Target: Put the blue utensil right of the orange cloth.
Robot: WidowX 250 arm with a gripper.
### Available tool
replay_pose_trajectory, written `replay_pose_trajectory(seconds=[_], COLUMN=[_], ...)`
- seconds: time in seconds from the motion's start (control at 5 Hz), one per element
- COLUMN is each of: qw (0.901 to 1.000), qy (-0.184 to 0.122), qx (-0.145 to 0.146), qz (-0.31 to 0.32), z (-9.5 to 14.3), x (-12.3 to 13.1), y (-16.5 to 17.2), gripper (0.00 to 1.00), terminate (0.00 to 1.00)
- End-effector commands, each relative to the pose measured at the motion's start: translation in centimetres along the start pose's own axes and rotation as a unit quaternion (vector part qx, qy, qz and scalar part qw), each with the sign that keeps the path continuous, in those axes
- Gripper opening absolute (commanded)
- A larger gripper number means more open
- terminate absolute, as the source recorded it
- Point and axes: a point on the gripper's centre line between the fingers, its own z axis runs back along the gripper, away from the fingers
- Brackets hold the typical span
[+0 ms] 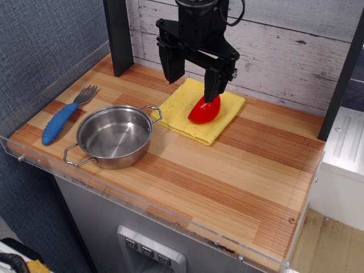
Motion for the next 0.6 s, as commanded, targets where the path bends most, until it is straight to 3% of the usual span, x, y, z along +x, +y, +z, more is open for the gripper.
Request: replay_pose_trajectory(seconds=[0.0,0.2,0.4], qw=[1.0000,0.9979,0.9952], qy=[0.000,-0.004,-0.015], qx=[0.000,0.013,0.008], qz=[0.000,0.064,0.097], z=[0.0,0.6,0.9], x=[0.0,-0.4,-1.0], y=[0.0,4.9,9.3], gripper=[1.00,1.00,1.00], terminate=[0.00,0.00,0.00])
